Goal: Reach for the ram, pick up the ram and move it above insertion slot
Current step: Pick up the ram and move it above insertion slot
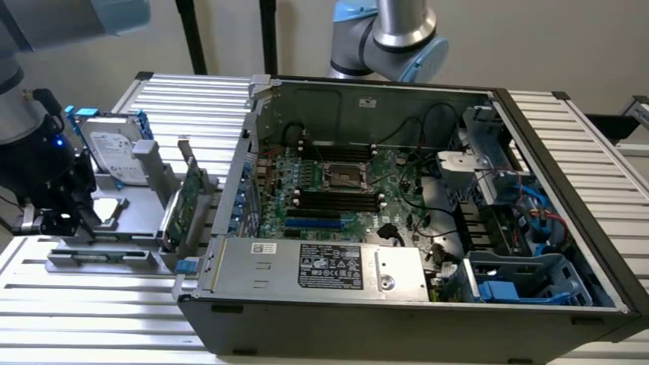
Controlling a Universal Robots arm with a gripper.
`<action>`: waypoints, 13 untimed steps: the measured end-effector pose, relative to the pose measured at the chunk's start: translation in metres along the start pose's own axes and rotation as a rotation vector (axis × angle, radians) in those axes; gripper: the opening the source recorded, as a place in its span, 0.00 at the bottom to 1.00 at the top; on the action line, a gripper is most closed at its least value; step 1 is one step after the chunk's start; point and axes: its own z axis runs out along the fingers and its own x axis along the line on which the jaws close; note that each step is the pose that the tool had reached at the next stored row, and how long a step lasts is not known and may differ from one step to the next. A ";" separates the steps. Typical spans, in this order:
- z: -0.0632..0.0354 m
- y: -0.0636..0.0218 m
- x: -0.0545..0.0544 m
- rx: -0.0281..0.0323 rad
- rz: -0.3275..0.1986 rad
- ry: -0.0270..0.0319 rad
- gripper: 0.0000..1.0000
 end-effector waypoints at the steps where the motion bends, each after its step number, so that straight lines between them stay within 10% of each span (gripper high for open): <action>1: 0.0017 0.0000 0.000 -0.0001 0.001 0.0001 0.31; 13: 0.0236 -0.0001 0.000 0.0000 0.027 -0.0001 0.31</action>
